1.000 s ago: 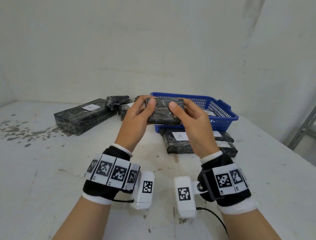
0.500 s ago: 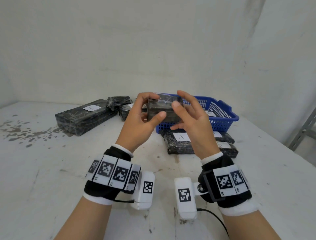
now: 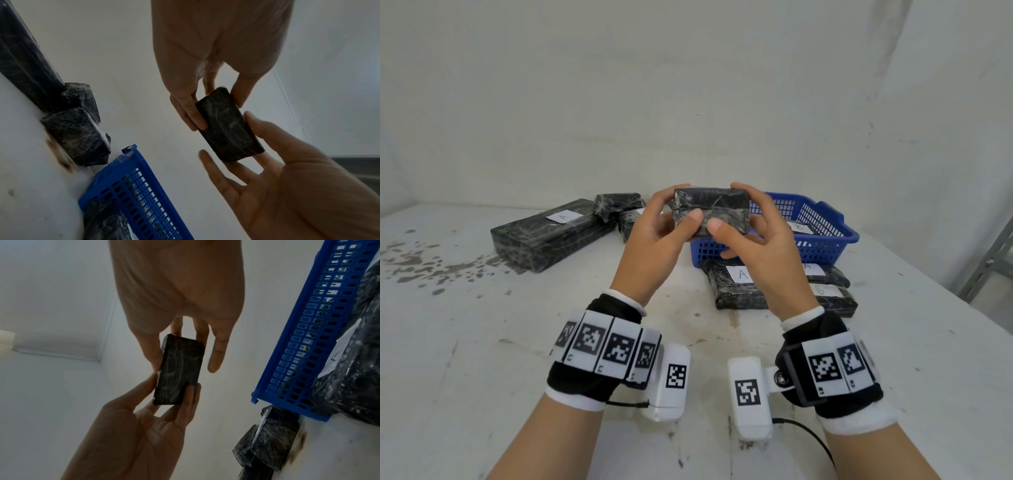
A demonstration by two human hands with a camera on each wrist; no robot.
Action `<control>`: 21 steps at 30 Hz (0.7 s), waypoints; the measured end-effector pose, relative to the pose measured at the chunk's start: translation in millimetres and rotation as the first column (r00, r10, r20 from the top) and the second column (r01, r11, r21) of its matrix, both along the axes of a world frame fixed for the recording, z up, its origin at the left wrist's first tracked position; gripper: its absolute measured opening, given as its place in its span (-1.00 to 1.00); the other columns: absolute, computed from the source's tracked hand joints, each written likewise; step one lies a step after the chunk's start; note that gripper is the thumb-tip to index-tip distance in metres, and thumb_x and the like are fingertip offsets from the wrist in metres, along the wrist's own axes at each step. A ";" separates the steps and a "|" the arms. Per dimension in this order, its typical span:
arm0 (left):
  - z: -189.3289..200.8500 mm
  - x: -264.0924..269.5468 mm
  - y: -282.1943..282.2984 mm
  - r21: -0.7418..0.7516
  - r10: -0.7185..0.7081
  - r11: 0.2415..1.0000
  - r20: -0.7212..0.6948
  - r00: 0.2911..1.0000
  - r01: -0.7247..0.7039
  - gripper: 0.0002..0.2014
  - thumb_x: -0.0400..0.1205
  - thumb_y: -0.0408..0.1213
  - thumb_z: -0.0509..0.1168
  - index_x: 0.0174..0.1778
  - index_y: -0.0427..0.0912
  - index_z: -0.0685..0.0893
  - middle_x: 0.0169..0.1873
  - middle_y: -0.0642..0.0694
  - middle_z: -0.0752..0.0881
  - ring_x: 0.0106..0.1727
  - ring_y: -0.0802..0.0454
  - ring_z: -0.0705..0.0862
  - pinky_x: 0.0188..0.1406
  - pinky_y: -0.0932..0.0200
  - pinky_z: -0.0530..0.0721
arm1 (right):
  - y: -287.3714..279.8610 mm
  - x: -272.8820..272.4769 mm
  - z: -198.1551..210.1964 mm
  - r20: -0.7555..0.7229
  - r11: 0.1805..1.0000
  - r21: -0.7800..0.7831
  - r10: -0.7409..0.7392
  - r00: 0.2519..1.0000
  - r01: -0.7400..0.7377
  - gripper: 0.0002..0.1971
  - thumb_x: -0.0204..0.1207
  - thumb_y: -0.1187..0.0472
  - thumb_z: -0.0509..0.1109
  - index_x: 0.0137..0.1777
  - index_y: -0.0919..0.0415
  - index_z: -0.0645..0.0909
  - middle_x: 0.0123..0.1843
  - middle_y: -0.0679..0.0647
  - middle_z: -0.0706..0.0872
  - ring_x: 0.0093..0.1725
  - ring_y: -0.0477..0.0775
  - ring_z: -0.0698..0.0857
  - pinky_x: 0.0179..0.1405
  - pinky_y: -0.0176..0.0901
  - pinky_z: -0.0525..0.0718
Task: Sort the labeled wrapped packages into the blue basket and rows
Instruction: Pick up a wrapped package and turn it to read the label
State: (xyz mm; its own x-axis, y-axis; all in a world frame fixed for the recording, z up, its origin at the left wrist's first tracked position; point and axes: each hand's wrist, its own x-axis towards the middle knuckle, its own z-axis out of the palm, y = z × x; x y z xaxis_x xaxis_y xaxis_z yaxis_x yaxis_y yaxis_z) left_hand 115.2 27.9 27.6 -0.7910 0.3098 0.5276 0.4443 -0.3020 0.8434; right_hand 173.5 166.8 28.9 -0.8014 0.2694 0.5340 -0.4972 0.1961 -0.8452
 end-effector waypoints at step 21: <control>1.4 3.3 -3.0 -0.041 0.081 0.996 -0.005 0.997 -0.081 -0.81 0.68 -0.17 0.29 0.19 -0.08 0.63 -0.07 -0.06 0.75 -0.15 0.19 0.77 -0.33 0.24 0.73 | 1.6 0.4 0.5 0.008 0.999 -0.010 -0.034 0.999 0.034 -0.81 0.64 0.14 0.43 0.22 0.08 0.68 -0.15 0.03 0.76 -0.35 -0.25 0.66 -0.36 -0.38 0.62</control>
